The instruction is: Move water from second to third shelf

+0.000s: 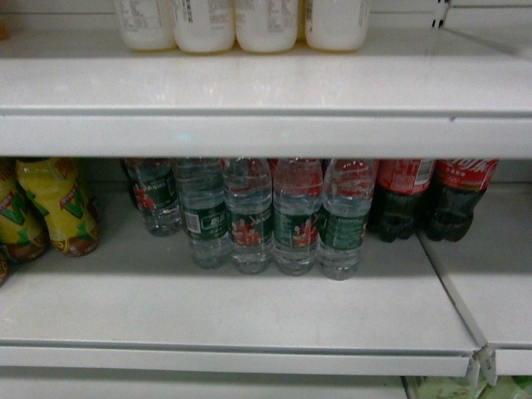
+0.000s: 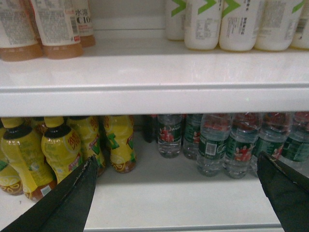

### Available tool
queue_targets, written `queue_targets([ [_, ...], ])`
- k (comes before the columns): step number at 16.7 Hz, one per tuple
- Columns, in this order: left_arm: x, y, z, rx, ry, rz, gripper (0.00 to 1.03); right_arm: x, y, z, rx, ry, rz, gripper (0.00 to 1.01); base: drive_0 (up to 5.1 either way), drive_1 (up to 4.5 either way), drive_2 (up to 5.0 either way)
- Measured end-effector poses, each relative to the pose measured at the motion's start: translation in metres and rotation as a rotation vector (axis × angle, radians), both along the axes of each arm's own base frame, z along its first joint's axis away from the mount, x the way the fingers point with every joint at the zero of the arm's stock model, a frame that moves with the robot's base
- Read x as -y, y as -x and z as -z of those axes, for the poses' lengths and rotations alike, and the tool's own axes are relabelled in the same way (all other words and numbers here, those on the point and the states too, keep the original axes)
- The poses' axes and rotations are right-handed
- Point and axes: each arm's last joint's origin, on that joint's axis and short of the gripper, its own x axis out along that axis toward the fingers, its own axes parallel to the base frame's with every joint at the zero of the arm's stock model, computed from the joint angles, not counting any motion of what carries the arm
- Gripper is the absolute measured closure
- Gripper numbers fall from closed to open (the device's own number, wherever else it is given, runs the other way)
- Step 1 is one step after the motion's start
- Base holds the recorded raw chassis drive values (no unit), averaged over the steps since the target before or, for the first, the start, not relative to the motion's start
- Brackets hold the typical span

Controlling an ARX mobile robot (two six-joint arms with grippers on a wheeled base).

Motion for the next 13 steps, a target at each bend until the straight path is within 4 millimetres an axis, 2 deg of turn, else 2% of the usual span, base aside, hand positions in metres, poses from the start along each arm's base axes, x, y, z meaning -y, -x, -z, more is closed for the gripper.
queue_targets([
  [9,0.0001,0.0000,-0.0003,0.003,0.000,0.002,0.05,0.0000,0.0000,-0.0009,0.007,-0.001,0.000,0.62,0.0,0.00,0.0],
  [13,0.0001,0.0000,0.0001,-0.002,0.000,0.002,0.05,0.0008,-0.0001,-0.0003,0.001,0.000,0.010,0.62,-4.5,2.44,2.4],
])
